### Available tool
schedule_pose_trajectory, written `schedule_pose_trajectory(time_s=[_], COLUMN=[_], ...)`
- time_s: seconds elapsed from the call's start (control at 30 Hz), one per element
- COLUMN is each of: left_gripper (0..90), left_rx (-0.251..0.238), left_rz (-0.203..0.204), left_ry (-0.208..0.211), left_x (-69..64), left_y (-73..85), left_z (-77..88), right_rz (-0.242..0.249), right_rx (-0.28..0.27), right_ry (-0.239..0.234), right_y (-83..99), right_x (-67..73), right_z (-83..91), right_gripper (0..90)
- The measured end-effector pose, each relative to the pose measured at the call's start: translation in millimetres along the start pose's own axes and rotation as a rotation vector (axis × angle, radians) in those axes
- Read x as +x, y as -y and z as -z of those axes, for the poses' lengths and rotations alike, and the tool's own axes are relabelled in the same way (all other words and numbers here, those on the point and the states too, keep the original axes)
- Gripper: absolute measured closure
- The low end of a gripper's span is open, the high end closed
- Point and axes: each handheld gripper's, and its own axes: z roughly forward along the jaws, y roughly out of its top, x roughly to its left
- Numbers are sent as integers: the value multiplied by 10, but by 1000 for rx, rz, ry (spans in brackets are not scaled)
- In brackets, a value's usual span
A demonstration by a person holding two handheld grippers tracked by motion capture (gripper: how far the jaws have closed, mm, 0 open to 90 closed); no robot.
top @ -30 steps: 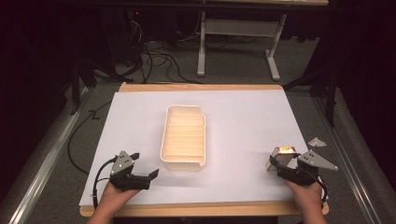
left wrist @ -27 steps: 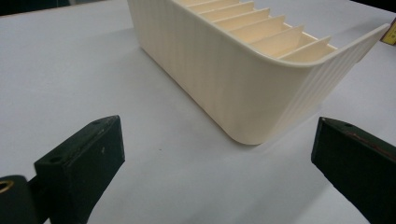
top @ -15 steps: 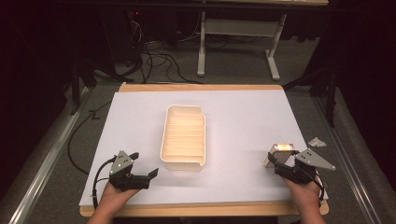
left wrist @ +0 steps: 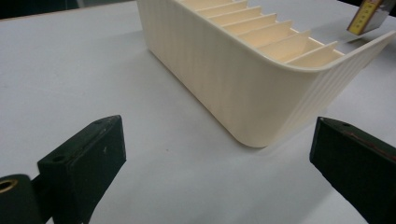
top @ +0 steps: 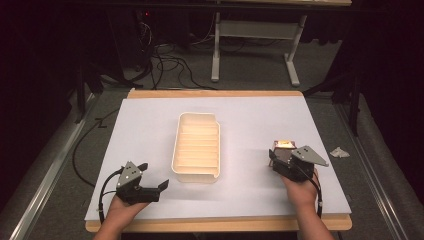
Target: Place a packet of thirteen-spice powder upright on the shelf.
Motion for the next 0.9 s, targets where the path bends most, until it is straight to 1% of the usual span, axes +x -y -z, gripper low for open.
schedule_pose_trajectory(time_s=[0.07, 0.13, 0.17, 0.2, 0.27, 0.3, 0.33, 0.37, 0.47, 0.5, 0.6, 0.67, 0.7, 0.8, 0.9], left_gripper=[43, 44, 45, 45, 45, 45, 45, 46, 47, 47, 48, 48, 48, 49, 50], left_rx=[2, 4, 6, 8, 14, 14, 12, 11, 11, 11, 15, 23, 22, 22, 22], left_rz=[-6, -6, -10, -9, -20, -20, -24, -22, -16, -23, -27, -38, -36, -36, -40], left_ry=[3, 7, 7, 9, 15, 15, 16, 17, 20, 19, 22, 22, 23, 20, 22], left_x=[-1, -3, -4, -6, -15, -15, -16, -16, -19, -17, -24, -25, -24, -20, -25], left_y=[-3, -1, 5, 7, 10, 10, 9, 8, 5, 6, 19, 22, 19, 19, 21], left_z=[1, -1, -4, -5, 1, 1, 6, 11, 13, 10, 4, 1, -1, -4, 2], right_rz=[-7, -7, -14, -9, -5, -5, 3, -5, -22, -24, -25, -26, -30, -18, -31], right_rx=[3, 3, 7, 16, 22, 22, 19, 18, 18, 16, 24, 24, 20, 30, 29], right_ry=[13, 17, 27, 38, 54, 54, 58, 74, 95, 99, 109, 105, 106, 105, 108], right_y=[-39, -52, -72, -91, -108, -108, -116, -133, -144, -142, -124, -111, -102, -77, -66], right_x=[51, 70, 120, 178, 245, 245, 274, 326, 354, 357, 368, 368, 373, 381, 374], right_z=[-98, -129, -195, -268, -330, -330, -360, -417, -458, -465, -482, -488, -491, -500, -497], right_gripper=[286, 286, 286, 286, 286, 286, 285, 285, 285, 285, 285, 284, 284, 284, 284])
